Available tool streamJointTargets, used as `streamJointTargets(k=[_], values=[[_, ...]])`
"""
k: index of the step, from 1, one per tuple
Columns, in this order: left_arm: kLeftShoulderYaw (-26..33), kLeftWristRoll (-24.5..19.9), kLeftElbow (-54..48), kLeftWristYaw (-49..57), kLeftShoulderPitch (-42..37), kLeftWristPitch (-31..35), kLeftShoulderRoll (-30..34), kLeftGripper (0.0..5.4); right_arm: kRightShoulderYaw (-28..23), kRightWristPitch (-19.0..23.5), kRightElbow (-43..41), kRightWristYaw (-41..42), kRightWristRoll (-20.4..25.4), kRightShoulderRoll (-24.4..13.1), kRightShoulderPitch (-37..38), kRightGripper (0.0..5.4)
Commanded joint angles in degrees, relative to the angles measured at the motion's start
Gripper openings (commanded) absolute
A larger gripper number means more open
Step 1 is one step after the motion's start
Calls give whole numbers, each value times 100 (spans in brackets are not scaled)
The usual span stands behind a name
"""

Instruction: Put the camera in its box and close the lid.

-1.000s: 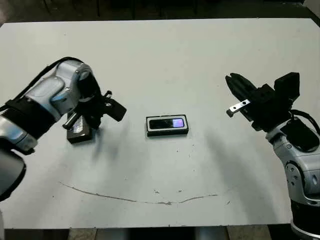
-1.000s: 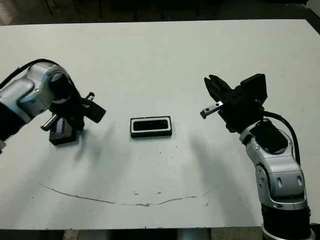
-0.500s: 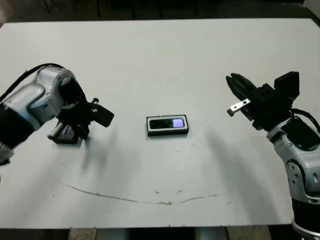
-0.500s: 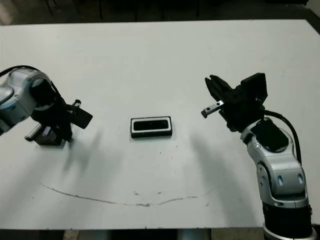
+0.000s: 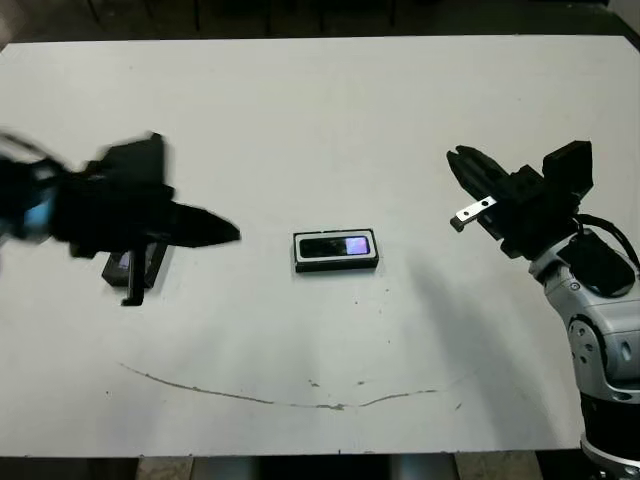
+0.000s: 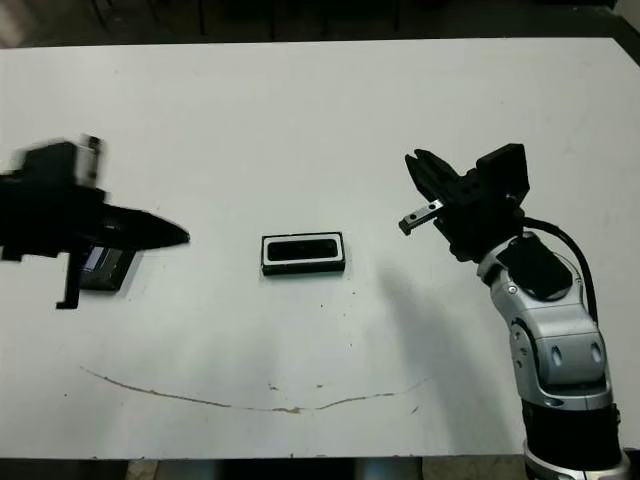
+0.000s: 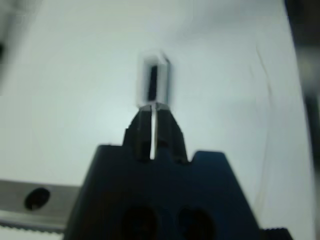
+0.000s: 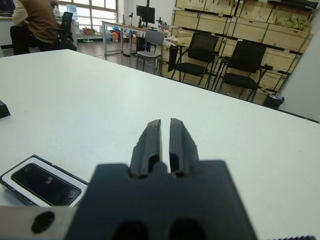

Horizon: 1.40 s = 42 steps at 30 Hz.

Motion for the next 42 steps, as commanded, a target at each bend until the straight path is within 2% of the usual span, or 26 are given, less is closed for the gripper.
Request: streamJointTargets(k=[1, 4, 8, 12, 20, 25, 29, 32, 36, 39, 42], values=[[507, 571, -1234, 2274, 1325, 328, -1608, 0, 13, -208, 275, 108, 5, 16, 63, 1], [402, 827, -1314, 3148, 1797, 228, -2237, 0, 24, -256, 360, 145, 30, 28, 36, 1], [382, 747, -1276, 3809, 2217, 471, -2645, 34, 46, -435, 491, 250, -4, -11, 28, 0], [419, 483, -1280, 3964, 2331, 887, -2529, 96, 28, -354, 457, 225, 42, -3, 62, 0], [139, 766, -516, 3844, 2285, 537, -1730, 238, 58, -673, 676, 376, 26, 5, 128, 0], [231, 384, -215, 3682, 2204, 542, -1692, 327, 93, -351, 490, 301, 71, -2, 229, 0], [263, 199, -61, 3761, 2131, 514, -1721, 399, 124, -408, 517, 356, 75, 5, 263, 0], [290, 128, -29, 3979, 2031, 810, -1721, 454, 102, -552, 735, 514, 162, 26, 234, 0], [493, -236, 142, 4035, 1894, 1112, -1750, 527, 100, -579, 782, 577, 184, 5, 240, 0], [594, -426, 220, 4174, 1798, 1318, -1809, 538, 91, -560, 793, 615, 197, -9, 239, 0], [549, -418, 253, 4314, 1755, 1388, -1791, 538, 52, -567, 881, 677, 277, 24, 228, 0]])
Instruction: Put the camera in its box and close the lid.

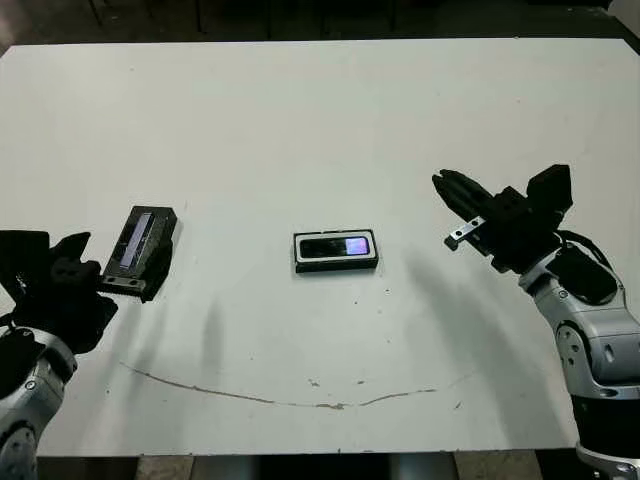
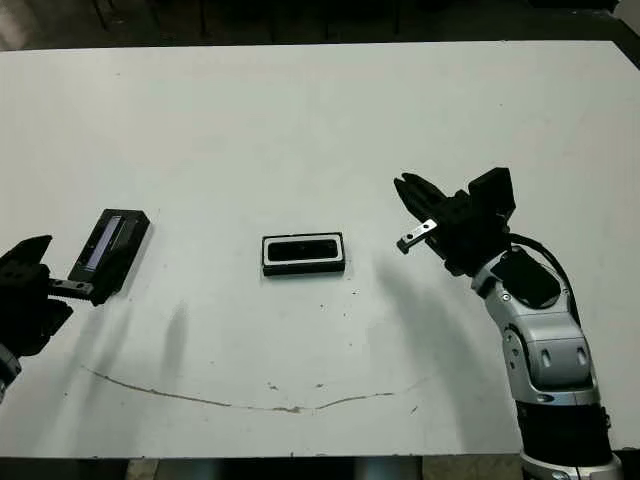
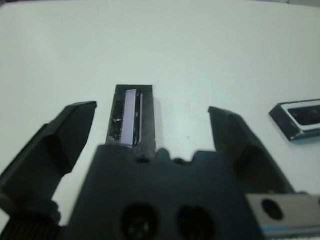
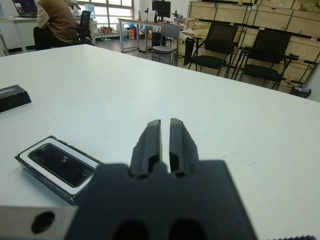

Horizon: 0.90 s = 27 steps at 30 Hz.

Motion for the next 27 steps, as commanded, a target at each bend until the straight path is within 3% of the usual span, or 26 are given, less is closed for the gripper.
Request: streamJointTargets(k=[1, 7, 12, 27], values=[[-20, 18, 113, 193, -12, 200, 21, 538, -36, 2, 177, 102, 95, -13, 56, 0], [-43, 6, 252, 445, -141, 392, 8, 538, -12, 313, -102, 0, 47, -115, 84, 0], [-78, -7, 506, 383, -229, 426, 123, 538, -54, 165, 111, 180, 137, -100, 52, 0], [-466, 196, 1120, -150, -208, 14, 645, 538, -73, 318, -13, 130, 109, -187, 74, 0]])
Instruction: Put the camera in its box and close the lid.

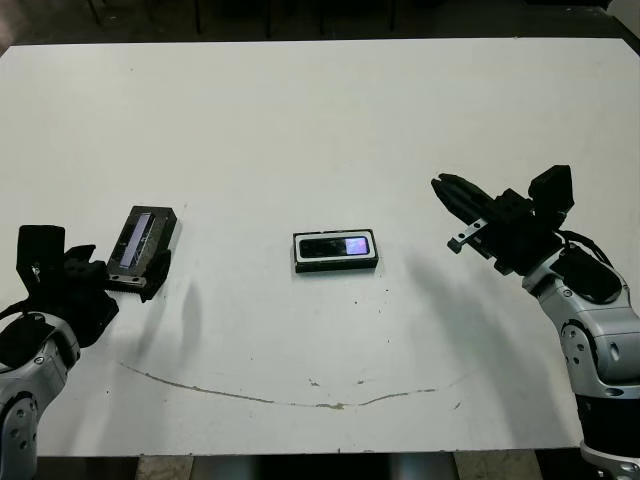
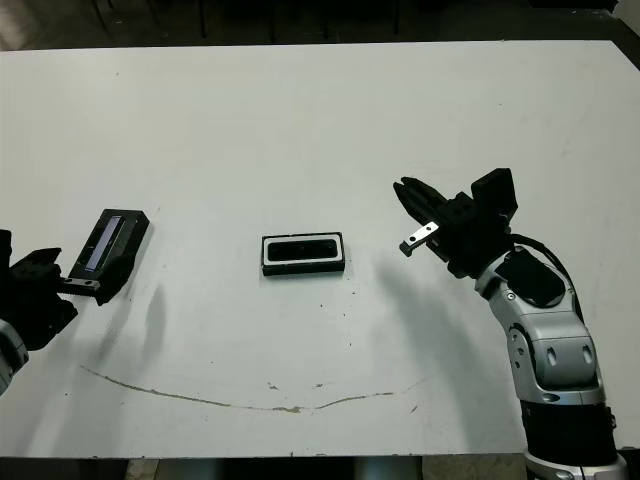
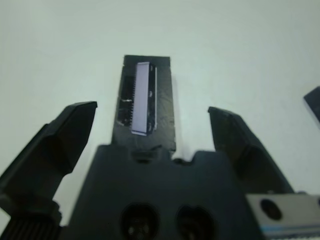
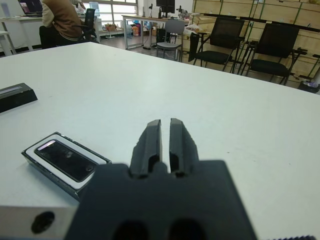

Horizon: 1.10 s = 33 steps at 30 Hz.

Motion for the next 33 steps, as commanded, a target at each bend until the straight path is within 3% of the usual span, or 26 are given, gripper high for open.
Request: streamJointTargets(k=[1, 33], values=[[-84, 85, 232, -84, 80, -76, 128, 538, -19, 124, 2, 9, -11, -121, 73, 0], [-373, 303, 1517, -535, -19, -607, 306, 538, -81, -30, 15, 104, 83, -184, 157, 0]])
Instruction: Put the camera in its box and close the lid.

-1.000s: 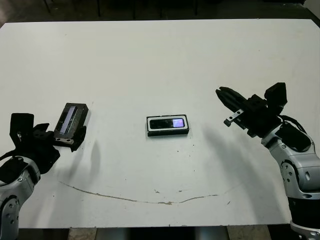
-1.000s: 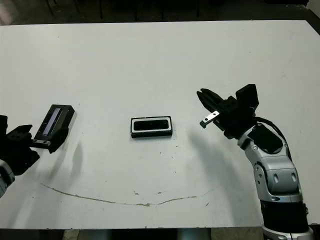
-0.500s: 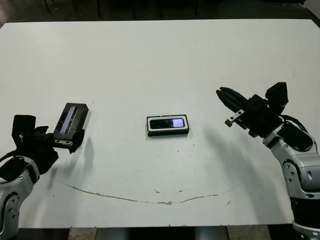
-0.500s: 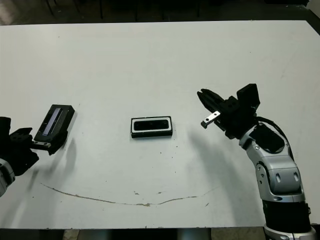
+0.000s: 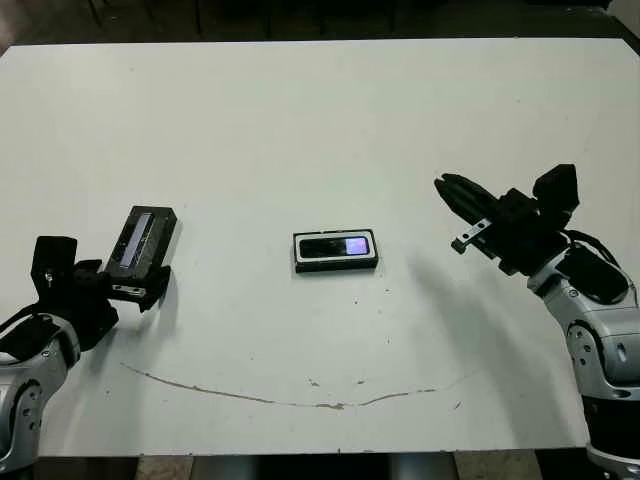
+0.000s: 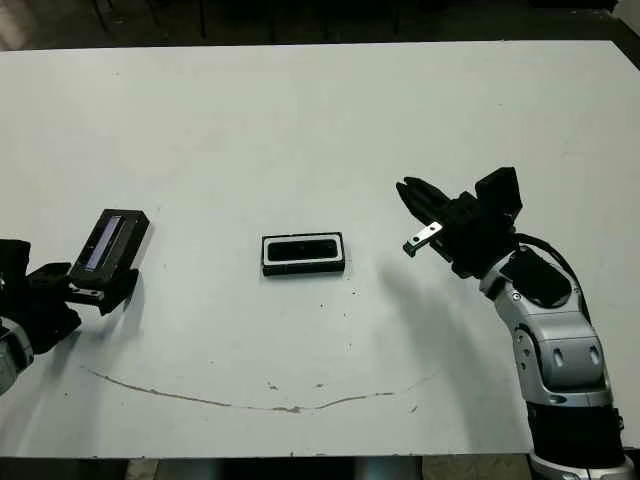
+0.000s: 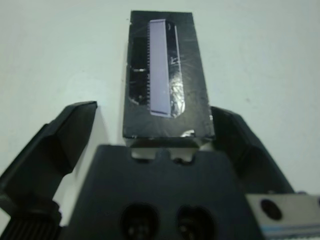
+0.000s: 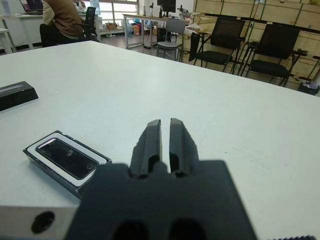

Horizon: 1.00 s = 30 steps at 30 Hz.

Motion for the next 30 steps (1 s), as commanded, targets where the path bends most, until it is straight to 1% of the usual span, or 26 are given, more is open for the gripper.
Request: streamJointTargets(k=[1, 8, 12, 13, 15, 17, 21, 25, 28, 30], values=[[-56, -3, 261, -39, 67, 116, 8, 538, -55, -32, 86, 68, 20, -68, 125, 0], [-80, 52, 510, 46, 51, -1, -66, 538, -92, -82, 17, 37, -9, -68, 184, 0], [46, -17, 643, 196, 34, -57, -256, 538, -94, -180, 50, 62, -46, -84, 201, 0], [107, -40, 668, 296, 25, -66, -360, 531, -90, -168, 39, 56, -45, -90, 204, 0], [196, -76, 710, 449, 26, -150, -551, 510, -81, -162, 13, 33, -56, -90, 212, 0], [212, -80, 685, 524, 46, -196, -641, 478, -77, -193, 21, 44, -59, -87, 218, 0], [-14, 101, 620, 374, 164, -484, -515, 403, -86, -132, -13, 16, -46, -92, 225, 0], [-435, 297, 622, -291, 249, -824, 24, 332, -101, -101, -72, -38, -63, -108, 236, 0], [-762, 478, 542, -674, 235, -835, 507, 282, -112, -55, -110, -65, -63, -130, 231, 0], [-1015, 573, 505, -1087, 195, -870, 928, 272, -116, -64, -123, -63, -65, -149, 224, 0]])
